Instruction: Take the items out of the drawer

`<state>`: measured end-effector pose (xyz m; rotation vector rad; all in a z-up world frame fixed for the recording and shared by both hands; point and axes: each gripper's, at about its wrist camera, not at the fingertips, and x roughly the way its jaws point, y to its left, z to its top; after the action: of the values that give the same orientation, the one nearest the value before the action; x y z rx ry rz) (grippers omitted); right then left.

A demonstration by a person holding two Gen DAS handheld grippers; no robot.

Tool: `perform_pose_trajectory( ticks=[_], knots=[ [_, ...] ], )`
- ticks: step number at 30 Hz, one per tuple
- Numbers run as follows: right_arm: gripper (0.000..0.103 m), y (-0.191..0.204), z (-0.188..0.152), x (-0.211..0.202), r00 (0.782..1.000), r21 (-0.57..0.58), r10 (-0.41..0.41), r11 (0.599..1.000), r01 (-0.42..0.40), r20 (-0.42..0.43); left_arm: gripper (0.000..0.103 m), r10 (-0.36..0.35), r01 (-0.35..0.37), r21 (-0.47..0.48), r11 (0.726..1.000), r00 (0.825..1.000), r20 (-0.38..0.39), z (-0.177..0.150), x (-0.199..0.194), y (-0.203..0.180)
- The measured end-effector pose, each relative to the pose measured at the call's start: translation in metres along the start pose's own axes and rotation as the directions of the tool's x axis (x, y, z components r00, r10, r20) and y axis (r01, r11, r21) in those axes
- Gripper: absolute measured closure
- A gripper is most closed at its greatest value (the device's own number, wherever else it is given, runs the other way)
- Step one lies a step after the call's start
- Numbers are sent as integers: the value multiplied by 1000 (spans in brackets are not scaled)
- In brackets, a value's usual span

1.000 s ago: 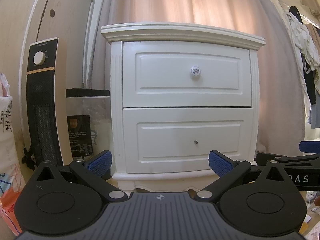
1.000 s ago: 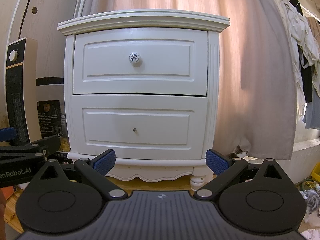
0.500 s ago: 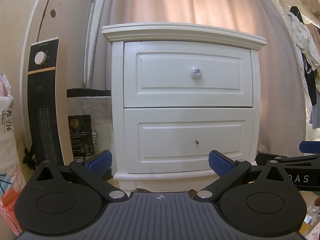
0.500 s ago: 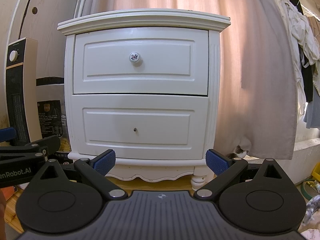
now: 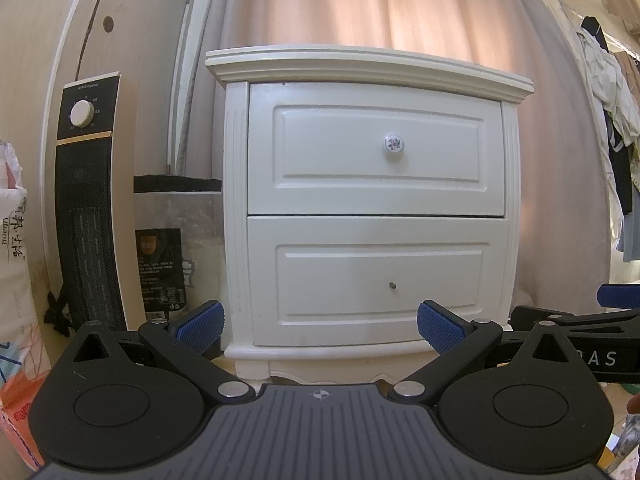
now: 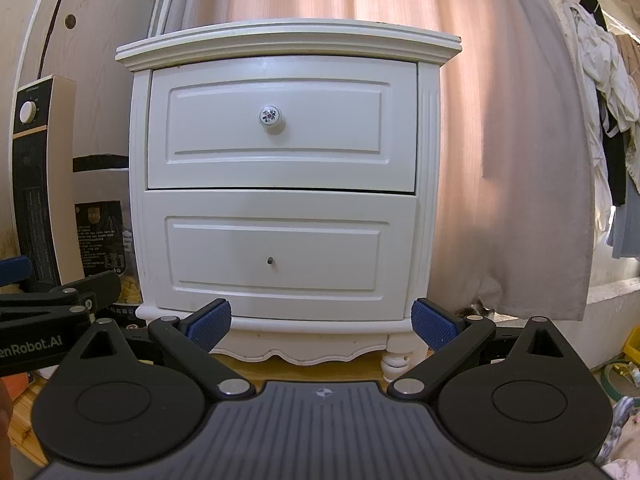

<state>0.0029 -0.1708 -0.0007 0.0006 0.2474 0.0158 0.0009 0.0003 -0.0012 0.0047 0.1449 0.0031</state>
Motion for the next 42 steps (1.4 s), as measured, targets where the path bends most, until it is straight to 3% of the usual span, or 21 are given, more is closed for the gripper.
perform_pose_trajectory(
  ticks=[42],
  knots=[
    [0, -6, -1, 6, 1000, 24, -2, 1000, 3, -26, 0, -9, 9, 5, 1000, 1000, -16, 2, 5, -5]
  ],
)
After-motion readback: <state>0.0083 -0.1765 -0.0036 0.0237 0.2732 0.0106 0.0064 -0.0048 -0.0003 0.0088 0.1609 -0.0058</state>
